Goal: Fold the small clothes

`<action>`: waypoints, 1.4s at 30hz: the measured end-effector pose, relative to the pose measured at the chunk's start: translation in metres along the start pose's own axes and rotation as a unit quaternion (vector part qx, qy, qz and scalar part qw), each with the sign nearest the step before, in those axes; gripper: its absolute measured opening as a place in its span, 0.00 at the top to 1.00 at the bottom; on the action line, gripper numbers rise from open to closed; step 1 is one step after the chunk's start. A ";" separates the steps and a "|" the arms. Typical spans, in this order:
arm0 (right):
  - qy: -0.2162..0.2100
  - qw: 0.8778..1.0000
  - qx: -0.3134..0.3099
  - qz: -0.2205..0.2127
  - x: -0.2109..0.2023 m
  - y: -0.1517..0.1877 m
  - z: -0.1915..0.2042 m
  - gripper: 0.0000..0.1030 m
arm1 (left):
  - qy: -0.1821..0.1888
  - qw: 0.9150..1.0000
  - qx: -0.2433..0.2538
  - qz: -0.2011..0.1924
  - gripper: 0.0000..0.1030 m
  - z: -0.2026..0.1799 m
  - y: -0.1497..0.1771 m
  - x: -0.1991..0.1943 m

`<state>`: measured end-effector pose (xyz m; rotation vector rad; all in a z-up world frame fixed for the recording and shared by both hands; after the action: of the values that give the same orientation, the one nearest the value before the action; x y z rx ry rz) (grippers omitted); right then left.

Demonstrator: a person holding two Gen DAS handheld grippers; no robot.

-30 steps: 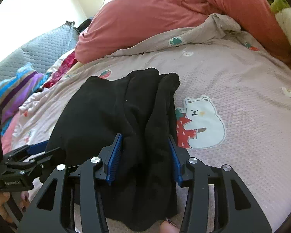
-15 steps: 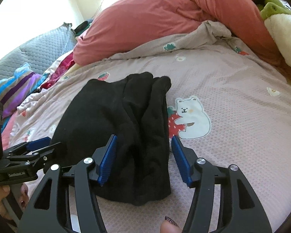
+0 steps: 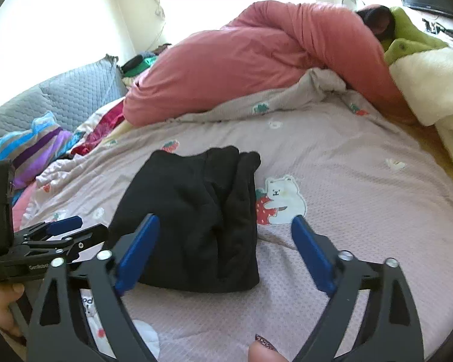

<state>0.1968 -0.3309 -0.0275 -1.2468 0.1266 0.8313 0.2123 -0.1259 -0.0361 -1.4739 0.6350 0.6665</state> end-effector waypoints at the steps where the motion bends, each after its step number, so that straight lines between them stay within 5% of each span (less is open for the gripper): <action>1: 0.001 1.000 -0.006 -0.004 -0.005 -0.001 0.003 0.09 | 0.001 1.000 -0.001 -0.005 0.09 0.001 0.000 -0.005; 22: 0.028 0.993 -0.094 -0.062 -0.061 0.010 0.068 0.05 | -0.036 0.997 0.004 -0.063 0.09 0.035 0.025 -0.068; 42: 0.040 0.995 -0.092 -0.010 -0.051 0.076 0.070 0.05 | -0.040 0.998 -0.013 -0.047 0.09 0.046 0.081 -0.071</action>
<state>0.0897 -0.2887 -0.0367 -1.4528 0.1038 0.7897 0.1038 -0.0816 -0.0374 -1.4844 0.4934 0.6592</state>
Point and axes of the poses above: each gripper's, at about its wrist camera, not at the fingertips, and x roughly the way its jaws point, z to its left, y to its underside, the point moved 8 cm from there along x, roughly the way its jaws point, and after that the axes turned 10 degrees about -y, right-handed, at the moved point
